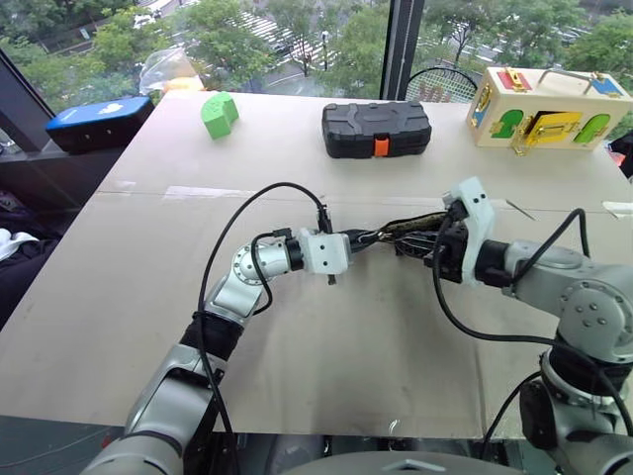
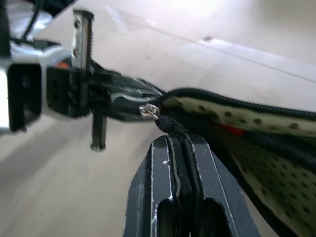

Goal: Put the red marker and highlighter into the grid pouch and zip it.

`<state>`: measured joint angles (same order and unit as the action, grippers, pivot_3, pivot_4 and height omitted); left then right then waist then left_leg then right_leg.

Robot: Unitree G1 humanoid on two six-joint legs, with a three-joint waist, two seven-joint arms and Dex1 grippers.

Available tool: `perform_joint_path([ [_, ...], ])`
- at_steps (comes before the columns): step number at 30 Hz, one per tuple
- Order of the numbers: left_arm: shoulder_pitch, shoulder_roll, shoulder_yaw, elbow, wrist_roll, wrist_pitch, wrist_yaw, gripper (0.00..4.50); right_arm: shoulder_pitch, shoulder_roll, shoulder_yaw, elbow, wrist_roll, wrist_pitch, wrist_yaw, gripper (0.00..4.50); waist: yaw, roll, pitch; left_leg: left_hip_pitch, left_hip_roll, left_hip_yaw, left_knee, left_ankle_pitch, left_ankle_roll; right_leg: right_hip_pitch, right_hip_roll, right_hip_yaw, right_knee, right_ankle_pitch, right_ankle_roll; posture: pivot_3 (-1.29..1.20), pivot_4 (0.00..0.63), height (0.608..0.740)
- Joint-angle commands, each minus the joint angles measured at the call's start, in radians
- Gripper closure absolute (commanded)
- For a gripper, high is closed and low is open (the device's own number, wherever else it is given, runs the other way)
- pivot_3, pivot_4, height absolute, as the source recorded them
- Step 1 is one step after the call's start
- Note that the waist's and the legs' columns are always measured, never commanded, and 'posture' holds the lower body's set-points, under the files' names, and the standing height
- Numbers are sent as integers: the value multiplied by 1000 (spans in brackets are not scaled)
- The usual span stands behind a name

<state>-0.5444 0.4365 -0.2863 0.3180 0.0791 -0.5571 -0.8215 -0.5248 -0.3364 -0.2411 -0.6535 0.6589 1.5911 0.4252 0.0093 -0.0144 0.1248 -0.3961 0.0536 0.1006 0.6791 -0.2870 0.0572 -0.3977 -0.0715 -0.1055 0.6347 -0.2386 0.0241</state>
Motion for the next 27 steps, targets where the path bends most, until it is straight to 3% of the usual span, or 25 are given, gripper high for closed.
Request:
perform_joint_path([
  [1, 10, 21, 20, -20, 5, -9, 17, 4500, 4, -80, -105, 5, -10, -20, 0, 4482, 1, 0, 0, 0, 0, 0, 0, 0, 0, 0, 0, 0, 0, 0, 0, 0, 150, 740],
  [6, 20, 27, 20, -27, 1, -7, 17, 4500, 13, -162, -139, 86, -53, -82, -28, 4482, 1, 0, 0, 0, 0, 0, 0, 0, 0, 0, 0, 1, 0, 0, 0, 0, 150, 740],
  [13, 33, 48, 29, -31, -4, -13, 22, 4500, 80, -373, -138, 283, -207, -261, -69, 4482, 5, 0, 0, 0, 0, 1, -1, 0, -1, 0, 0, 0, -2, 0, 0, 0, 150, 740],
  [20, -15, 48, 1, 51, 81, -86, 60, 4500, 174, -416, -95, 226, -147, -353, 7, 4482, 3, 1, 0, 0, 0, 1, -3, 0, -1, 0, 0, 3, -2, 0, 0, 0, 150, 740],
  [22, -33, 59, -27, 100, 105, -127, 38, 4500, 234, -431, -69, 192, -147, -419, 50, 3915, 4, 0, 0, 0, 0, 1, -3, 0, 0, 0, 1, 3, -3, 0, 0, 0, 150, 740],
  [23, -36, 61, -33, 113, 82, -127, 8, 3991, 272, -440, -57, 174, -143, -451, 83, 3534, 4, 0, 0, 0, 0, 1, -3, 0, 0, 0, 1, 3, -3, 0, 0, 0, 150, 740],
  [24, -35, 65, -36, 119, 61, -128, -14, 3811, 304, -444, -56, 159, -136, -468, 101, 3192, 4, 0, 0, 0, 0, 1, -3, 0, 0, 0, 1, 3, -4, 0, 0, 0, 150, 740],
  [27, 31, 132, 11, 47, -89, -76, -121, 2458, 505, -463, -125, 96, -163, -643, 200, 1640, 5, 0, 0, -1, 0, 1, -4, 0, 0, 0, 0, 3, -6, 0, 0, 0, 150, 740],
])
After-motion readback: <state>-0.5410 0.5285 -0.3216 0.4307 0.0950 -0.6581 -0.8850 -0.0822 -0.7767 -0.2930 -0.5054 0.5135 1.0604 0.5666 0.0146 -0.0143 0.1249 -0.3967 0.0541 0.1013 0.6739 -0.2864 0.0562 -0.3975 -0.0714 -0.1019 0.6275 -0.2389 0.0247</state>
